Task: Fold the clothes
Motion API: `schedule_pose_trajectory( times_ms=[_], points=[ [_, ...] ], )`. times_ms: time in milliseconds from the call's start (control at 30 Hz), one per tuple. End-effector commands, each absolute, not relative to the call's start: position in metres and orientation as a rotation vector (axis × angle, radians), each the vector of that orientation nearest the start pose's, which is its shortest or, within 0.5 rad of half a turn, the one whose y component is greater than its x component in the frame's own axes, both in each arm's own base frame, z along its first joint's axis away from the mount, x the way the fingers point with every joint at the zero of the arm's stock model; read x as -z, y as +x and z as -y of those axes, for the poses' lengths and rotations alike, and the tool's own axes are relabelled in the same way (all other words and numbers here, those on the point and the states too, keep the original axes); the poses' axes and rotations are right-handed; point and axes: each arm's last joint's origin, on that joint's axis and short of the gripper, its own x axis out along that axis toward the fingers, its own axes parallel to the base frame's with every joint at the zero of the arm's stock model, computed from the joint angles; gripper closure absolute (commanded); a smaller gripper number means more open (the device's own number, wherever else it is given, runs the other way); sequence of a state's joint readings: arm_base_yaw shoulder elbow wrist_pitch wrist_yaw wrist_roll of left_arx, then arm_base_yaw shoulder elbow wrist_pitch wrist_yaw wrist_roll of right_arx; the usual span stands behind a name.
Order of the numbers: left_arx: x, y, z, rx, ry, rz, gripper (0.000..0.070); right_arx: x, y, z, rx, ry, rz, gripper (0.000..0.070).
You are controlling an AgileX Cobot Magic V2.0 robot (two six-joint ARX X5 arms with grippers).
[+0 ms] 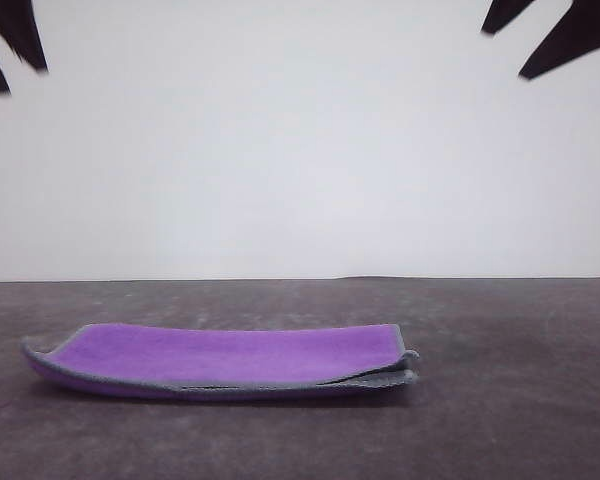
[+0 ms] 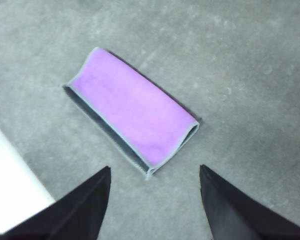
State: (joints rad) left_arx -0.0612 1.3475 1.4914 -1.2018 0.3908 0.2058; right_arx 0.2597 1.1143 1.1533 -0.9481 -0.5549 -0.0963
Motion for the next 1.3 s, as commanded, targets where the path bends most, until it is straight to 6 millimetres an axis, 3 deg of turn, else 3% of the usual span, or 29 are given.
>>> schedule_pose_trajectory(
  times_ms=[0,133,300,467,600,900,1167,1267],
  points=[
    [-0.371,0.233,0.025,0.503,-0.005,-1.010,0.0415,-0.329,0.190,-0.068,-0.794,0.061,-0.915,0.0345],
    [-0.356,0.204,0.023,0.491,-0.027,-1.019,0.0415,-0.302,0.186,-0.068,-0.774,0.104,-0.968,0.0345],
    [-0.328,0.180,0.022,0.480,-0.049,-1.043,0.0416,-0.250,0.195,-0.072,-0.735,0.239,-0.991,0.0342],
    [-0.319,0.180,0.022,0.476,-0.052,-1.016,0.0416,-0.203,0.202,-0.079,-0.734,0.401,-1.050,0.0213],
    [-0.321,0.185,0.022,0.466,-0.063,-0.968,0.0415,-0.177,0.210,-0.089,-0.732,0.452,-1.120,0.0193],
    [-0.322,0.187,0.022,0.461,-0.068,-0.942,0.0416,-0.139,0.234,-0.110,-0.788,0.597,-1.200,0.0194],
    [-0.323,0.187,0.022,0.459,-0.073,-0.943,0.0415,-0.130,0.243,-0.116,-0.776,0.655,-1.185,0.0196],
    [-0.323,0.187,0.022,0.458,-0.076,-0.944,0.0415,-0.130,0.244,-0.119,-0.783,0.662,-1.177,0.0227]
  ],
)
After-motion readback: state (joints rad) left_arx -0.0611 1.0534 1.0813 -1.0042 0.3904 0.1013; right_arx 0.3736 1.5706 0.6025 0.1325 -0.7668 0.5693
